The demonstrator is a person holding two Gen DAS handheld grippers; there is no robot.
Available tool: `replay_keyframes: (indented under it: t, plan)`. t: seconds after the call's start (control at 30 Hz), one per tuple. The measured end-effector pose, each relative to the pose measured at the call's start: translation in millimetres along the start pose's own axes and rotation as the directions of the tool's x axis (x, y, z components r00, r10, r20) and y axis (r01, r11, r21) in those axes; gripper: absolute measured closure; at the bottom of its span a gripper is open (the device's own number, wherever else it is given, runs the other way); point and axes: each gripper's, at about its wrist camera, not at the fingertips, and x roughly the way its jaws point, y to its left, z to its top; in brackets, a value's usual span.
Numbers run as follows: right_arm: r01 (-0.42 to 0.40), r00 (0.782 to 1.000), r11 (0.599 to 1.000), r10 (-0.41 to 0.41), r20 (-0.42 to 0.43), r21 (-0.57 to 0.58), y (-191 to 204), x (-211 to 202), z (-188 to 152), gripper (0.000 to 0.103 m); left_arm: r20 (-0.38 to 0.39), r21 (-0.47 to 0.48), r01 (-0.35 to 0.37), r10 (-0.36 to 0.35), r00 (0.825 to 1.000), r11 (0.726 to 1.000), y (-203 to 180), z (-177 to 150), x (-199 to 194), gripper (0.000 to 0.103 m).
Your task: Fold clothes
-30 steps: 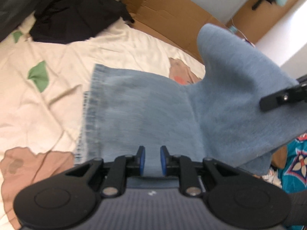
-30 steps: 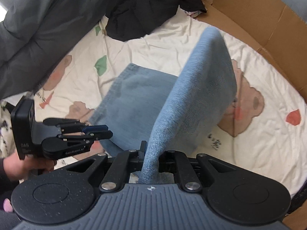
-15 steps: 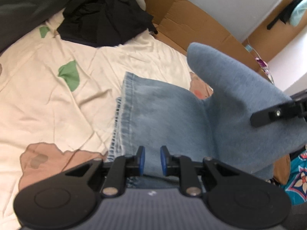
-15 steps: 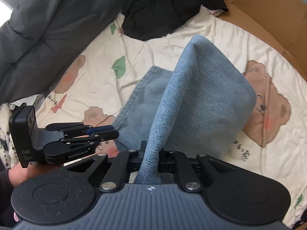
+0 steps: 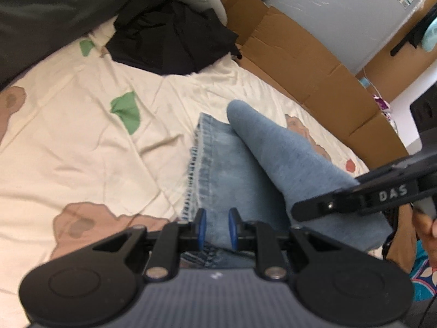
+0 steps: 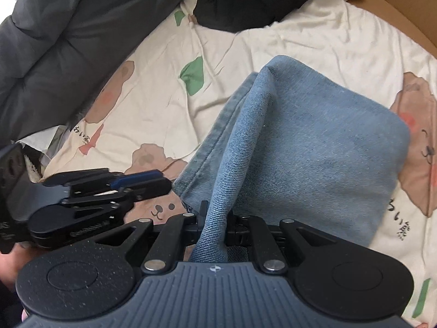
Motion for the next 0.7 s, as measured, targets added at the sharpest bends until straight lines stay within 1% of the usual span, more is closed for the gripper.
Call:
replay_keyframes:
  t: [0.13, 0.27, 0.33, 0.4, 0.43, 0.53, 0.63, 0.67, 0.7]
  plan:
    - [0.004, 1.0, 1.0, -0.004, -0.002, -0.027, 6, 8, 0, 0.096, -0.001, -0.001, -0.017, 0.017, 1.0, 1.0, 7, 0, -4, 0.085]
    - [0.006, 1.0, 1.0, -0.006, -0.002, -0.024, 7, 21, -2, 0.094, -0.009, -0.006, -0.026, 0.026, 1.0, 1.0, 9, 0, -3, 0.085]
    - [0.0, 1.0, 1.0, 0.0, -0.012, -0.021, 7, 29, -5, 0.083, -0.008, -0.008, -0.029, 0.029, 1.0, 1.0, 7, 1, -3, 0.085]
    - [-0.022, 0.999, 1.0, 0.022, -0.024, 0.0, 5, 37, -9, 0.064, 0.002, -0.015, -0.029, 0.029, 1.0, 0.999, 6, 4, -5, 0.082]
    - [-0.036, 0.999, 0.999, 0.037, -0.029, 0.015, 3, 40, -10, 0.062, 0.009, -0.02, -0.029, 0.029, 1.0, 0.999, 5, 6, -6, 0.081]
    - [-0.082, 0.995, 0.994, 0.085, -0.042, 0.069, -3, 42, -12, 0.061, 0.028, -0.024, -0.03, 0.03, 0.999, 0.999, 4, 11, -9, 0.08]
    - [-0.125, 0.991, 0.988, 0.129, -0.043, 0.087, -7, 34, -11, 0.058, 0.04, -0.027, -0.032, 0.033, 0.999, 0.999, 5, 14, -11, 0.079]
    - [-0.132, 0.99, 0.987, 0.136, -0.041, 0.09, -8, 29, -10, 0.055, 0.044, -0.033, -0.032, 0.034, 0.998, 0.999, 6, 15, -12, 0.079]
    - [-0.138, 0.989, 0.986, 0.142, -0.038, 0.093, -9, 23, -9, 0.054, 0.047, -0.038, -0.032, 0.034, 0.998, 0.999, 6, 16, -13, 0.079]
